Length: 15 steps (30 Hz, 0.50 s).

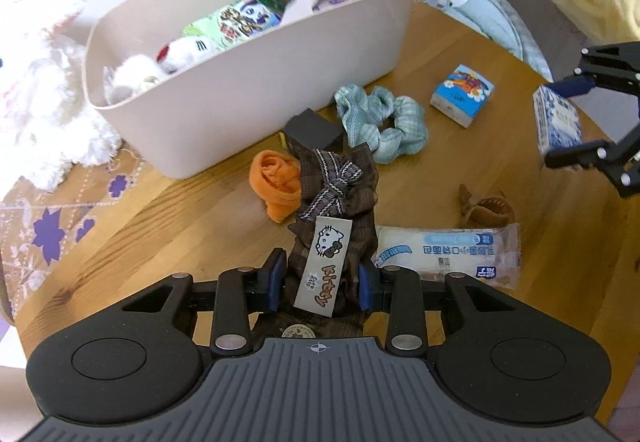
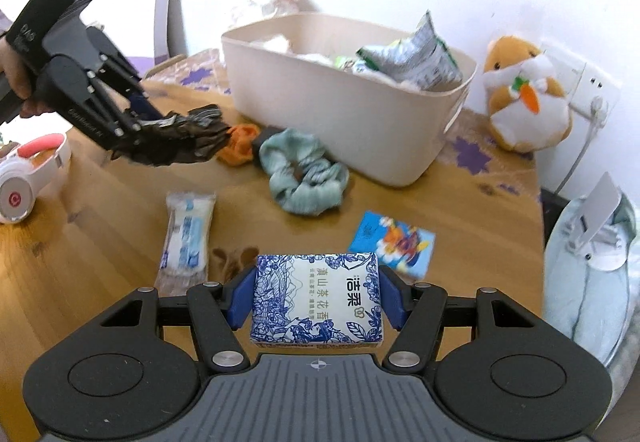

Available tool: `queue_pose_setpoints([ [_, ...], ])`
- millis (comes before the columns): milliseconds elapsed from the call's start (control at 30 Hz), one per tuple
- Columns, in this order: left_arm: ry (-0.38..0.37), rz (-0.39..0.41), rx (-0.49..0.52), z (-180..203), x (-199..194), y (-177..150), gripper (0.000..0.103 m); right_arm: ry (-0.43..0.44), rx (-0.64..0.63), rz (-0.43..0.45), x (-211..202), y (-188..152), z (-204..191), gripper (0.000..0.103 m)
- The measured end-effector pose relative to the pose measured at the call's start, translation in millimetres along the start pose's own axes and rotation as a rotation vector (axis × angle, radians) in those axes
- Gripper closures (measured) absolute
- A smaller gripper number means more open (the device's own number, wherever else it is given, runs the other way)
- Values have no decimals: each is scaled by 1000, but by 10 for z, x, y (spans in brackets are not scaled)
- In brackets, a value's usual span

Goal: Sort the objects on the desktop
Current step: 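Carry the brown sock and tissue pack into the beige basket and release both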

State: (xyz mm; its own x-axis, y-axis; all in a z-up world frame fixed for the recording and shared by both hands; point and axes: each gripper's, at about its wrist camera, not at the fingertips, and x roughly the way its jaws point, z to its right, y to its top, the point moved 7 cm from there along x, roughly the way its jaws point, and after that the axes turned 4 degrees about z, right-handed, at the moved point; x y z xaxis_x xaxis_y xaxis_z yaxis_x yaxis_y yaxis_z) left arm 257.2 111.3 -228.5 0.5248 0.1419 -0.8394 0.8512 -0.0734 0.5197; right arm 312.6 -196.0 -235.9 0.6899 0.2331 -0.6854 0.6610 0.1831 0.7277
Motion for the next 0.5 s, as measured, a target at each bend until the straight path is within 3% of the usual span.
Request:
queue_pose_setpoints([
  [267,8,83,9,-66,-313,139,67,-24,33,71,-133,323,179,43],
  [500,63,169,3,-306,-584,383,67,-53,-9,150,-237,783,296,43],
])
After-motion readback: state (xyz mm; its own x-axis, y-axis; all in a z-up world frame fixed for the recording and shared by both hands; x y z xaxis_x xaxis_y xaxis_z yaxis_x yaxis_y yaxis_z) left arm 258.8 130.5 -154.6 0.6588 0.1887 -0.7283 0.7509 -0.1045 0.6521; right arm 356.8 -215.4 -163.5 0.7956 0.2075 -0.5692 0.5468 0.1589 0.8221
